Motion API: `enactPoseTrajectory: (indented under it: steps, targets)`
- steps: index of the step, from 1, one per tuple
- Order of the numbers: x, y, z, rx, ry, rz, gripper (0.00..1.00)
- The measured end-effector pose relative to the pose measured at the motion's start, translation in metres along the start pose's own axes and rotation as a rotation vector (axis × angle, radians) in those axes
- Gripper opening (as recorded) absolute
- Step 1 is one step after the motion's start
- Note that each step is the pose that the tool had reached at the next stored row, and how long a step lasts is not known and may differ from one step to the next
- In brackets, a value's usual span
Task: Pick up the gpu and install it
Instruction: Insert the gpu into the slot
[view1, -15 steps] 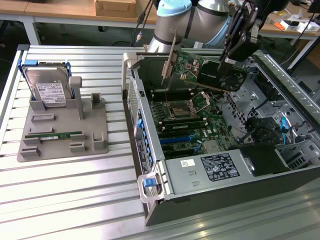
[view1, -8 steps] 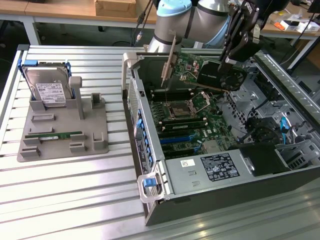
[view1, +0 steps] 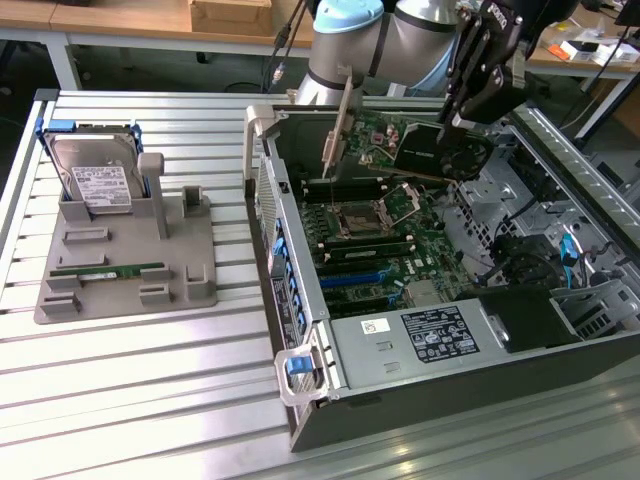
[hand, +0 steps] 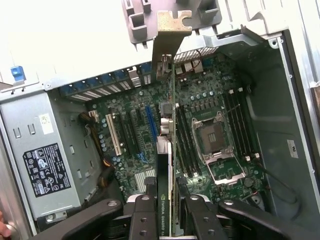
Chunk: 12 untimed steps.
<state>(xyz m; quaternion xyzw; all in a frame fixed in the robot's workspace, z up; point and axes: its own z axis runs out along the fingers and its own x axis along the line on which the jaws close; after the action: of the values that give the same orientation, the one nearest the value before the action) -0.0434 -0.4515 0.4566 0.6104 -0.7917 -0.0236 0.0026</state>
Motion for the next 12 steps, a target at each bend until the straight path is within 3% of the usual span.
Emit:
enactPoseTrajectory:
  steps: [7, 12]
  targets:
    - [0.0000, 0.0000, 0.0001, -0.0019, 0.0033, -0.077, 0.26]
    - [0.0000, 0.0000, 0.0000, -0.0043, 0.0072, -0.174, 0.26]
